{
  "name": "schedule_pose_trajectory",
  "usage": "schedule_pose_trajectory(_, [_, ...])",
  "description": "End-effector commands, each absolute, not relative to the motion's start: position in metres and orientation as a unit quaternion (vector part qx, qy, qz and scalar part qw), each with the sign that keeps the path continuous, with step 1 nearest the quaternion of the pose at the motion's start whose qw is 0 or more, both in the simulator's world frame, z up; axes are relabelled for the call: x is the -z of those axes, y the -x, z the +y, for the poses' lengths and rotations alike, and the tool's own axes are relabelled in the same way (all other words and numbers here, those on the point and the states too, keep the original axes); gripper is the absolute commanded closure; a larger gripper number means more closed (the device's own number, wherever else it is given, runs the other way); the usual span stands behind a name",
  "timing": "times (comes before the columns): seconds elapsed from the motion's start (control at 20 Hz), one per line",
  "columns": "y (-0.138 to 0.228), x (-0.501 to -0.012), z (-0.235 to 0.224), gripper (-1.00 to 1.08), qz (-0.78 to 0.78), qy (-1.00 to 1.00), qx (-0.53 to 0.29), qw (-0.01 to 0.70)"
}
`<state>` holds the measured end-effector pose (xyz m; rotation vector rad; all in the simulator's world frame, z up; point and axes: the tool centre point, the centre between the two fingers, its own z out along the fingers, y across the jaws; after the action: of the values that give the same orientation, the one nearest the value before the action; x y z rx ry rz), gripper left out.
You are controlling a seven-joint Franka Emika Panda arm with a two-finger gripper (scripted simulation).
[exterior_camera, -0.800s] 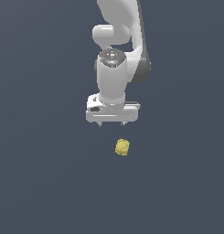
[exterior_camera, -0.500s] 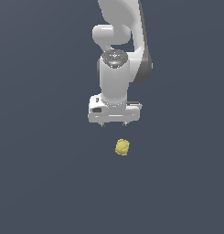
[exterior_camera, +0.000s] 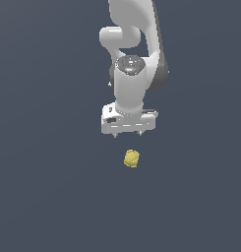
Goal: Pick up the object and move it to a goal position.
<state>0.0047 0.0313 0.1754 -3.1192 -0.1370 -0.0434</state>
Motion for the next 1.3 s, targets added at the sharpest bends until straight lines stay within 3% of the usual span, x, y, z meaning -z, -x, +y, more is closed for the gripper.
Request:
schedule_pose_trajectory(0.0, [-0.006,-0.174,0.032,-0.92,-0.040,0.999,0.013,0.010])
schedule_pose_trajectory(1.25, [-0.043,-0.096,0.054,-0.92,0.139,0.990,0.001,0.001])
